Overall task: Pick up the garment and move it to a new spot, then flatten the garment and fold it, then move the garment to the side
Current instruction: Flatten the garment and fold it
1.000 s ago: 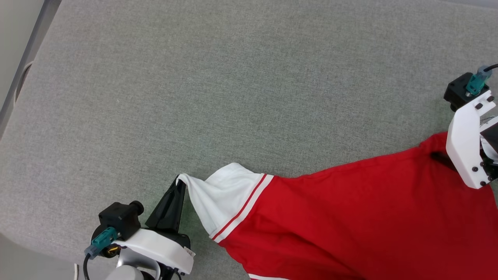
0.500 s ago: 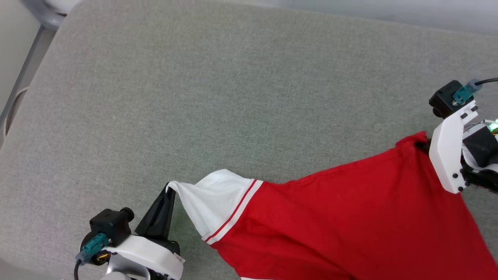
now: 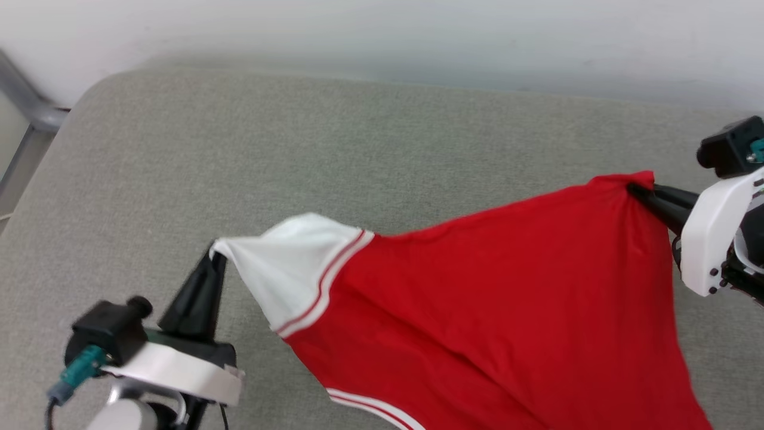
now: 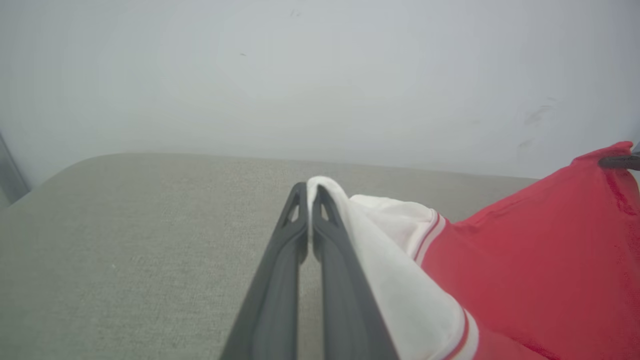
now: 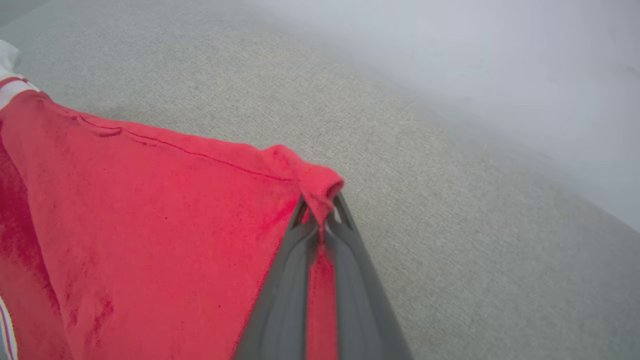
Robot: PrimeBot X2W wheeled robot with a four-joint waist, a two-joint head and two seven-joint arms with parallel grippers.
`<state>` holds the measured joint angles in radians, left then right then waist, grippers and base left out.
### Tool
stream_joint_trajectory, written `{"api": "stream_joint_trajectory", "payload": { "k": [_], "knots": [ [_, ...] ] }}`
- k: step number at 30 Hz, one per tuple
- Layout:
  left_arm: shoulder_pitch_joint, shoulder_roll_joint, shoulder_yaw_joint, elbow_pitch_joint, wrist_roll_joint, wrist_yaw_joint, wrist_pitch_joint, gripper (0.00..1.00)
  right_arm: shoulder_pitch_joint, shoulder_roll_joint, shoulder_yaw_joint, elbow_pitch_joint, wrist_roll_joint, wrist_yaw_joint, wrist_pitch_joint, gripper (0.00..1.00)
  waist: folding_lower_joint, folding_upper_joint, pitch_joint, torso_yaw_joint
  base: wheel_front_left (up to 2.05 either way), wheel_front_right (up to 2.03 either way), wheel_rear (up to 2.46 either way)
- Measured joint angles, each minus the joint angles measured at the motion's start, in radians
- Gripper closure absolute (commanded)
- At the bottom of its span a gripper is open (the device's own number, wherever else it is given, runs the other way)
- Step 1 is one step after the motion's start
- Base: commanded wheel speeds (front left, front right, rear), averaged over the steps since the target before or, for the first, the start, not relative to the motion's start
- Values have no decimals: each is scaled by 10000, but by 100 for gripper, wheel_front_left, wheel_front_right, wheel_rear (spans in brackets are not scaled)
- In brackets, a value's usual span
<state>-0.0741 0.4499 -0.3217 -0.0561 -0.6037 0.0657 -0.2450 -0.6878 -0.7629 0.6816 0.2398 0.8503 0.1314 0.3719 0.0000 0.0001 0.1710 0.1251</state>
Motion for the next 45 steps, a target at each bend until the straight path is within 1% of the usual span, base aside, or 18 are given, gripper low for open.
{"api": "stream_joint_trajectory", "payload": {
  "k": [6, 9, 11, 17, 21, 28, 34, 39, 45],
  "knots": [
    [-833, 487, 556, -1055, 88, 144, 130, 100, 404, -42, -899, -608, -98, 0, -671, 100, 0, 0, -394, -429, 0, 0, 0],
    [-1570, 759, 780, -1557, 121, 140, 351, 100, 449, -6, -1509, -932, -219, 0, -821, 100, 0, 0, -511, -633, 0, 0, 0],
    [-2197, 825, 874, -1749, 94, 52, 499, 100, 449, 65, -1914, -1181, -341, 0, -825, 100, 0, 0, -549, -756, 0, 0, 0],
    [-4265, 1254, 963, -2148, 121, -255, 1235, 100, 265, 397, -3221, -1816, -780, 0, -704, 100, 0, 0, -534, -1011, 0, 0, 0],
    [-5808, 1289, 907, -2098, 201, -428, 1613, 100, -146, 625, -4073, -2205, -995, 0, -529, 100, 0, 0, -431, -1069, 0, 0, 0],
    [-8346, 976, 617, -1381, 198, -840, 2006, 100, -880, 951, -5072, -2811, -1373, 0, -27, 100, 0, 0, -106, -1058, 0, 0, 0],
    [-10096, 738, 449, -458, 123, -1193, 2186, 100, -1604, 1099, -5446, -2980, -1498, 0, 399, 100, 0, 0, 396, -1043, 0, 0, 0],
    [-11509, 546, 251, 520, 17, -1482, 2291, 100, -2596, 1252, -5565, -2775, -1607, 0, 736, 100, 1, -1, 1035, -1036, 0, 0, 0],
    [-13759, 180, 86, 1960, -286, -1735, 2380, 100, -4587, 1432, -5463, -2080, -2013, 0, 1087, 100, 1, 0, 2131, -1002, 0, 0, 0]
  ]
}}
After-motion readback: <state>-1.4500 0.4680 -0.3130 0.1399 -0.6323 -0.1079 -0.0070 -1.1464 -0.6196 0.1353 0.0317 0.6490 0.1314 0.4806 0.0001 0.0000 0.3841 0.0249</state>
